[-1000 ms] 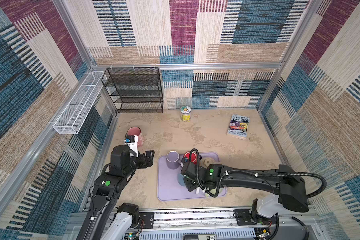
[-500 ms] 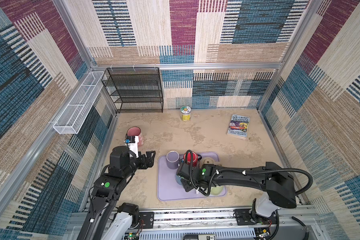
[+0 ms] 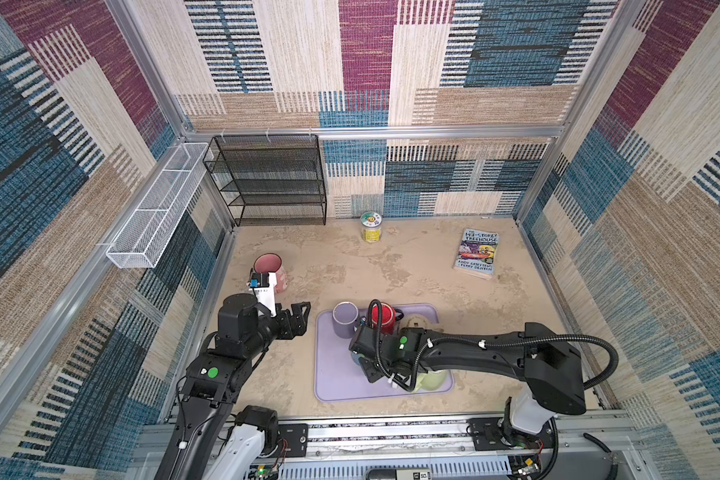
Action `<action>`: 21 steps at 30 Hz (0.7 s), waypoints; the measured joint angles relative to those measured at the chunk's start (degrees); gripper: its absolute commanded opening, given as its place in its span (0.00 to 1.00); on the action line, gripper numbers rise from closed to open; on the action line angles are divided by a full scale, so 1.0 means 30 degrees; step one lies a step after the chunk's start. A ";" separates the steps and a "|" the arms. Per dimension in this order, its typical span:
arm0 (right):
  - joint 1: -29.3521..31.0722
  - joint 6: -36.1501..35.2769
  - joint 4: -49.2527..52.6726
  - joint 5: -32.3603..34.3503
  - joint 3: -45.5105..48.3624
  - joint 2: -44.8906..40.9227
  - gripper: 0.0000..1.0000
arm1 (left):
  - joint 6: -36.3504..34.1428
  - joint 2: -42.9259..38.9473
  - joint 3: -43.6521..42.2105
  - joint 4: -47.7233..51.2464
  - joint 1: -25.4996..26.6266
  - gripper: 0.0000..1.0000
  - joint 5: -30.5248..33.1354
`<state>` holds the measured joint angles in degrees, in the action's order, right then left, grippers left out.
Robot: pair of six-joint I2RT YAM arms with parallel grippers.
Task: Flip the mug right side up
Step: 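Grasp the upside-down blue polka-dot mug's base with the right gripper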
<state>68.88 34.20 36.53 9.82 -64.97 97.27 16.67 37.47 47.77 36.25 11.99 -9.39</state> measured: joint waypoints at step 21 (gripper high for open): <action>-0.0007 -0.0641 -0.0102 -0.0364 0.0954 -0.3395 0.00 | 0.0007 -0.0481 0.0073 -0.0168 0.0000 0.87 -0.0561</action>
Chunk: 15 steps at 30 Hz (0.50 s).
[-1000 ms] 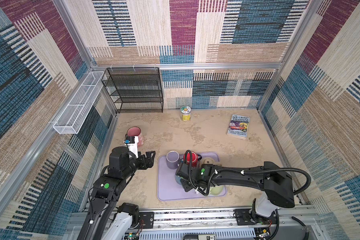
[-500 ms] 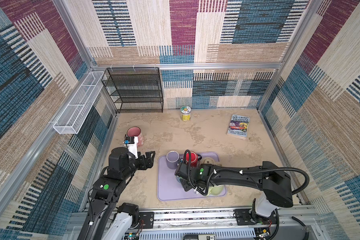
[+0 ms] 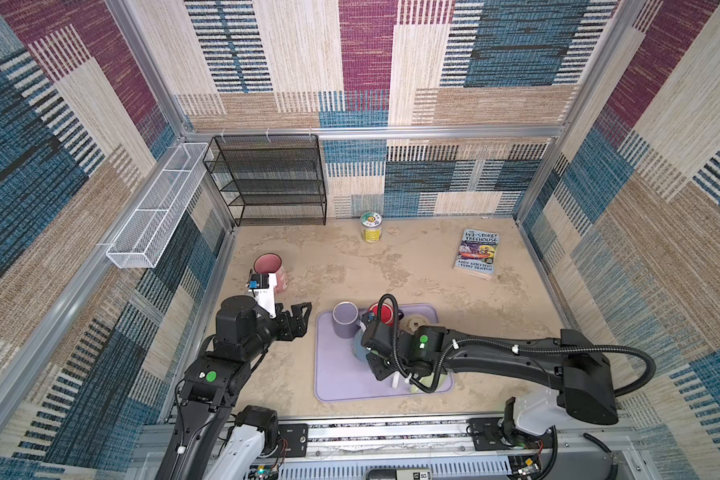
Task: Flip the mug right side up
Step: 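Grasp the upside-down blue polka-dot mug's base with the right gripper, then lift the blue mug toward the left gripper while the left arm reaches in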
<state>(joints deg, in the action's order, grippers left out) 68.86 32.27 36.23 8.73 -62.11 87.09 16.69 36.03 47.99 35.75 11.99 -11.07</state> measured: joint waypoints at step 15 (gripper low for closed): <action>-0.1180 -0.0743 -0.1974 -0.0809 0.0699 -0.4539 0.00 | 0.1537 -0.1574 -0.0809 -0.1851 0.0000 0.86 -0.4546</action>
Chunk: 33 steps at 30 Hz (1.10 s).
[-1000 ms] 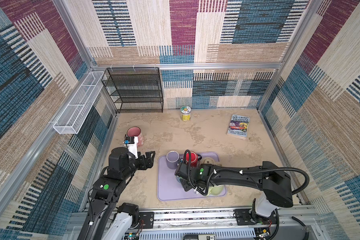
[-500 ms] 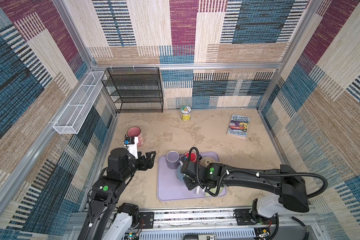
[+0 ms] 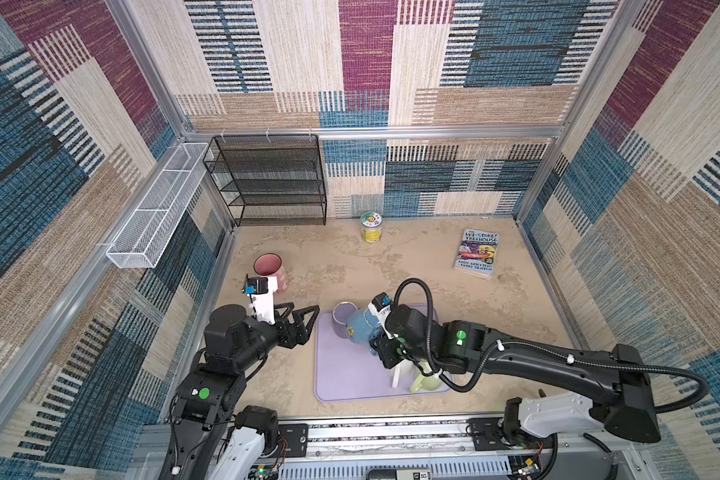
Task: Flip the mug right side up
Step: 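Lift the blue mug toward the left gripper while the left arm reaches in, then grasp the blue mug's rim with the left gripper while the right holds it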
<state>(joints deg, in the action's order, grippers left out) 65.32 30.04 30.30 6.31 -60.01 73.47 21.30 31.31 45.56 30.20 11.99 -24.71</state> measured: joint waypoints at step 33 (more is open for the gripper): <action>-0.9989 0.0780 -0.9908 -1.1970 0.6309 -0.8466 0.00 | 0.9413 0.4874 -0.5785 -1.7668 0.4160 0.69 -0.6921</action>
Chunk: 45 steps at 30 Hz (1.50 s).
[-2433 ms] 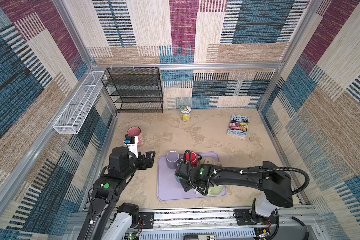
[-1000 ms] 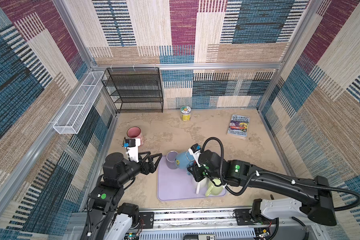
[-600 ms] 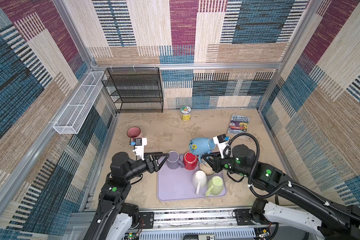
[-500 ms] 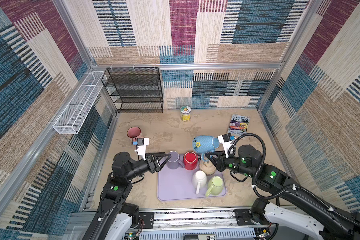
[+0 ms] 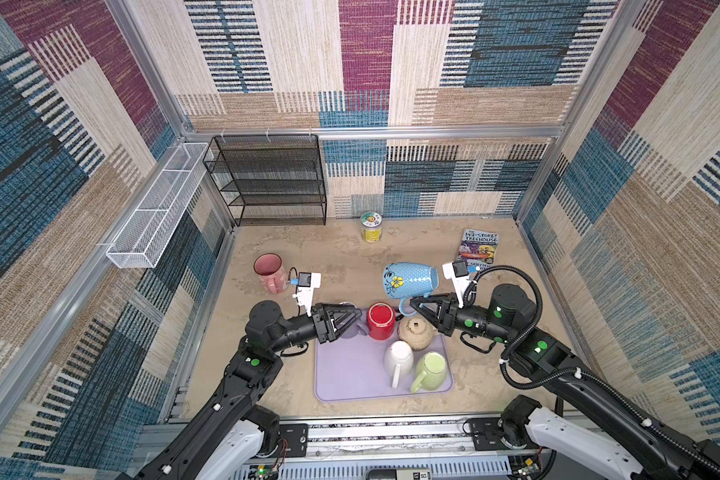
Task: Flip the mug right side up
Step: 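Grasp the blue mug's rim with the left gripper while the right holds it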
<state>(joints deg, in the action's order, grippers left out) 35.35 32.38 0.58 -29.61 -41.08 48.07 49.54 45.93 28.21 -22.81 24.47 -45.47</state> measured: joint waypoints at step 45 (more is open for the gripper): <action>-0.1683 0.2186 -0.9537 -0.7861 -0.1311 0.5989 0.00 | -0.0007 0.6900 0.4175 -0.4787 0.2900 0.25 0.0131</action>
<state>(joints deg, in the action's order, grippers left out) 30.30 38.94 -28.03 -53.19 -45.01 66.04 49.52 66.63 40.73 -37.17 33.17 -45.08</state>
